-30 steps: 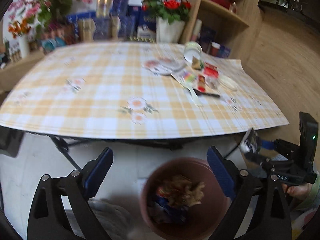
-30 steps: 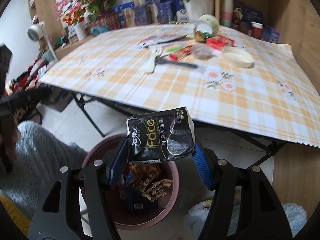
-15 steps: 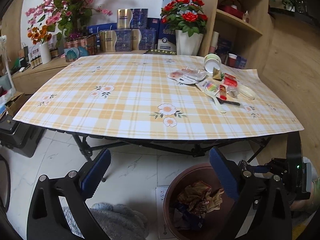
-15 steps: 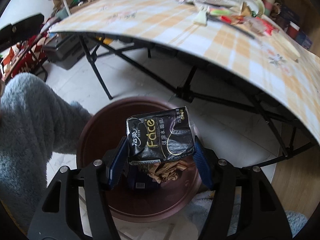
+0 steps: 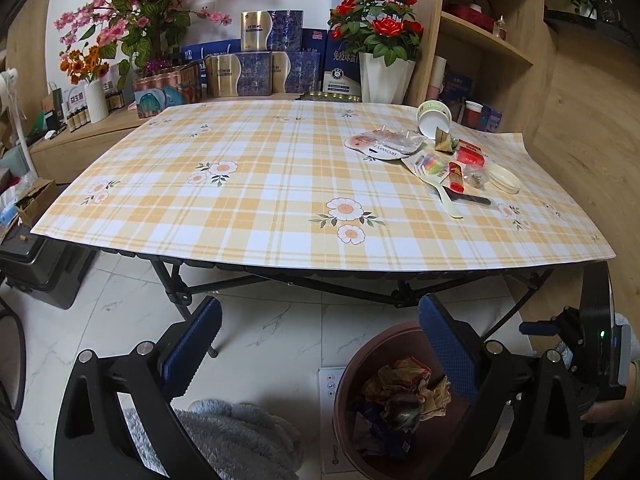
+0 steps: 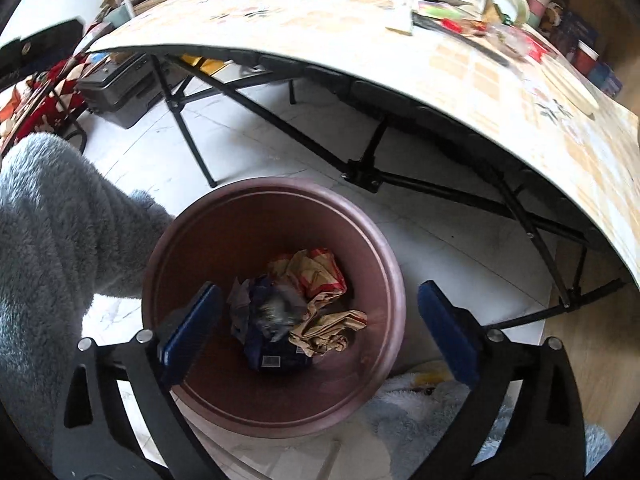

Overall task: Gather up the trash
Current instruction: 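Grasp the round white plastic lid on the table with the right gripper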

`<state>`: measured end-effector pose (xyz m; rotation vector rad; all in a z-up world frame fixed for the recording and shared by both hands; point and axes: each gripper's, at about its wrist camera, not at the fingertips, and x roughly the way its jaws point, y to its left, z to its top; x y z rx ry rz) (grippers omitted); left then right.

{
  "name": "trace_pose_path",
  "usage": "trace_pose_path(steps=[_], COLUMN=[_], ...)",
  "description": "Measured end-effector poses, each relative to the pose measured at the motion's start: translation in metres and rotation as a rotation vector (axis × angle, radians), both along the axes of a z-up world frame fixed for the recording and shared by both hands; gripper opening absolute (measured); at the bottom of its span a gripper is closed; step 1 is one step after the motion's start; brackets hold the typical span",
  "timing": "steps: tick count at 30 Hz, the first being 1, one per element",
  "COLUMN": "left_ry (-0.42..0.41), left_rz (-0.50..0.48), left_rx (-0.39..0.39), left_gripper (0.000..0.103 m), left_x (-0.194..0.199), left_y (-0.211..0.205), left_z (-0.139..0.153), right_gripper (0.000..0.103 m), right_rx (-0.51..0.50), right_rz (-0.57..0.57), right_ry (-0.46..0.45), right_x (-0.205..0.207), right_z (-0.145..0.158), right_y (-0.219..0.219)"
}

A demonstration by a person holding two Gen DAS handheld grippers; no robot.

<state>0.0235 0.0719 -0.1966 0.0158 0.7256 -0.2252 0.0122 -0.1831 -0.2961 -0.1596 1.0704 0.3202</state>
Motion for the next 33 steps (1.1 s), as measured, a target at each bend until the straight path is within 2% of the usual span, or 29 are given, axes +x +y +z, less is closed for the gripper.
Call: trace_pose_path(steps=[8, 12, 17, 21, 25, 33], left_ry=[-0.014, -0.015, -0.02, -0.07, -0.098, -0.098], left_rz=[-0.008, -0.022, -0.026, -0.038, -0.044, -0.02], left_rx=[-0.004, 0.011, 0.014, 0.034, 0.085, 0.058], left_gripper=[0.096, 0.096, 0.097, 0.097, 0.097, 0.097], left_x=[-0.002, -0.002, 0.002, 0.005, 0.014, 0.045], left_y=[-0.001, -0.005, -0.009, -0.014, -0.021, -0.023], left_z=[0.002, 0.003, 0.007, 0.016, 0.023, 0.037], right_gripper=[0.097, 0.097, 0.097, 0.097, 0.097, 0.097], right_rx=[0.101, 0.093, 0.13, 0.163, 0.161, 0.124], right_rz=[-0.099, -0.14, -0.15, -0.177, -0.211, -0.319], right_ry=[-0.095, -0.156, -0.244, -0.302, -0.336, -0.349], right_x=[0.001, 0.001, 0.002, 0.007, 0.014, 0.034], right_z=[0.031, 0.049, 0.076, 0.094, 0.105, 0.106], right_y=[-0.027, -0.035, -0.049, -0.064, -0.079, -0.134])
